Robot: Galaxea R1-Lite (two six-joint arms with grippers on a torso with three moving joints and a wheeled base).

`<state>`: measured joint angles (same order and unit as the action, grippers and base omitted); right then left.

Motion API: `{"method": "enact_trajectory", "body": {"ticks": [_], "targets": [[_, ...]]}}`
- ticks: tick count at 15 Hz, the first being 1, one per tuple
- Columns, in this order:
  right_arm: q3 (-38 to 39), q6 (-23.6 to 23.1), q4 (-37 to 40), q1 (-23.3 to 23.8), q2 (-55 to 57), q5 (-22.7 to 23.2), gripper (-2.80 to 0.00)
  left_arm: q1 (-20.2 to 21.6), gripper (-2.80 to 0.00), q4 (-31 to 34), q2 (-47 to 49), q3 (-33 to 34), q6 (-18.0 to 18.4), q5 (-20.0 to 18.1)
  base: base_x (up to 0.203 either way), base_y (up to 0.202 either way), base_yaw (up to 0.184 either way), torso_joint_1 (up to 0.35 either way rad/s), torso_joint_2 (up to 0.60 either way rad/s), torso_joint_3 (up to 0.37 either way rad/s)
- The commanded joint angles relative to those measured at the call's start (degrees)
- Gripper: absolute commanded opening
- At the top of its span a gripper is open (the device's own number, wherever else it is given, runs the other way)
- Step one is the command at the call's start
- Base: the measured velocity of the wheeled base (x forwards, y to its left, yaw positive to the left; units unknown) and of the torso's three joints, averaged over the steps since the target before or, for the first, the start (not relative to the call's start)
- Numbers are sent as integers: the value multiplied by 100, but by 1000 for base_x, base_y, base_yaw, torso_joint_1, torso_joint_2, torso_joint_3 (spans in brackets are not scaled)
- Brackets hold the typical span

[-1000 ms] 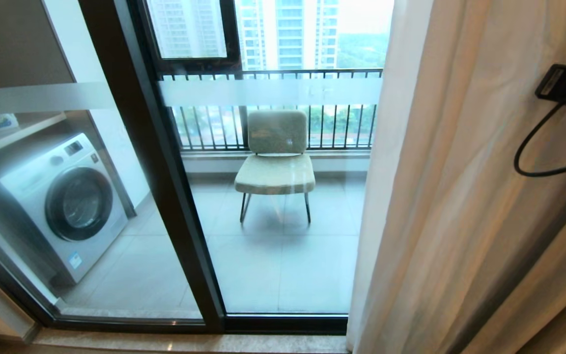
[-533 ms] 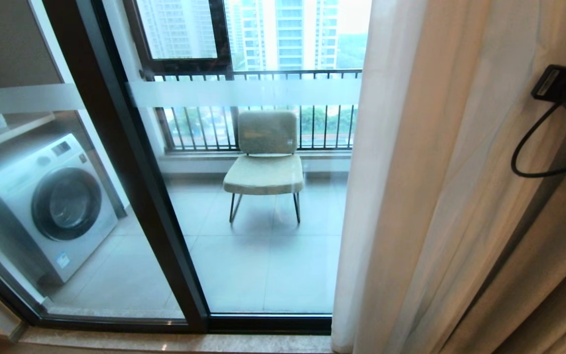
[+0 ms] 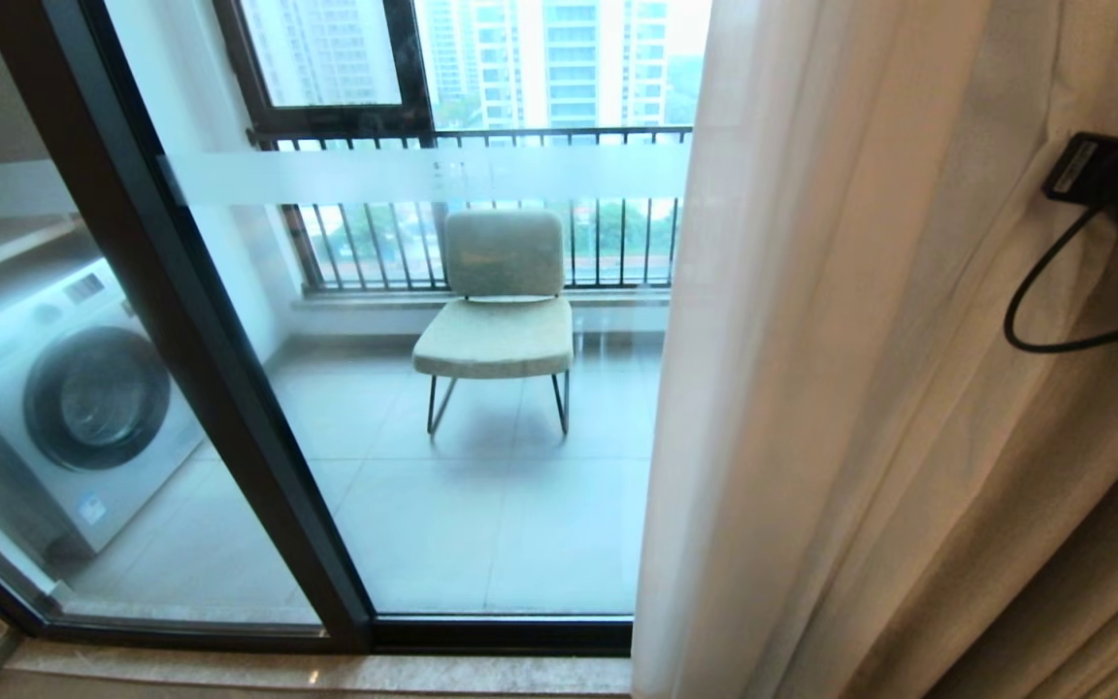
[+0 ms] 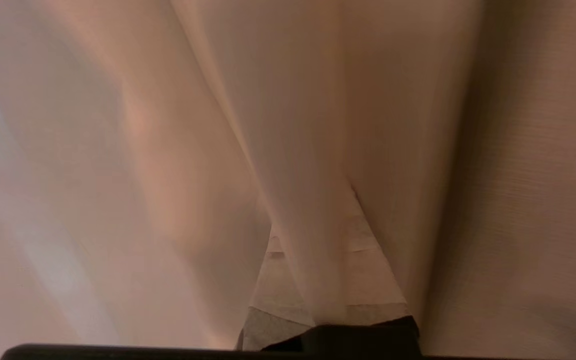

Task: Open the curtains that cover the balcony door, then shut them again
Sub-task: Pull the inner curtains open on both sides

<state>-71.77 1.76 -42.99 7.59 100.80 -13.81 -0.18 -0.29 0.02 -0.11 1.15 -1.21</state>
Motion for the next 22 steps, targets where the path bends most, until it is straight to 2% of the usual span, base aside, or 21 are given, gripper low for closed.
{"method": "enact_trajectory", "body": {"ticks": [1,4,12,16,22], "targets": [[-22,0,-61,-4,9,-8,-280,1,-280,-6,-2,2,0,-2,0,-190,-2,-22,4,-2],[-30,0,-52,2,1,1,-280,2,-280,-6,-2,2,0,-2,0,-113,-3,4,4,0],[-22,7,-34,44,-43,1,-280,1,-280,-6,-2,2,8,-2,0,0,0,0,0,0],[-57,17,-36,476,-52,12,-280,9,-280,-6,-2,2,0,-2,0,0,0,0,0,0],[-65,186,-35,1601,-1,60,-280,1,-280,-6,-2,2,8,-2,0,0,0,0,0,0]]}}
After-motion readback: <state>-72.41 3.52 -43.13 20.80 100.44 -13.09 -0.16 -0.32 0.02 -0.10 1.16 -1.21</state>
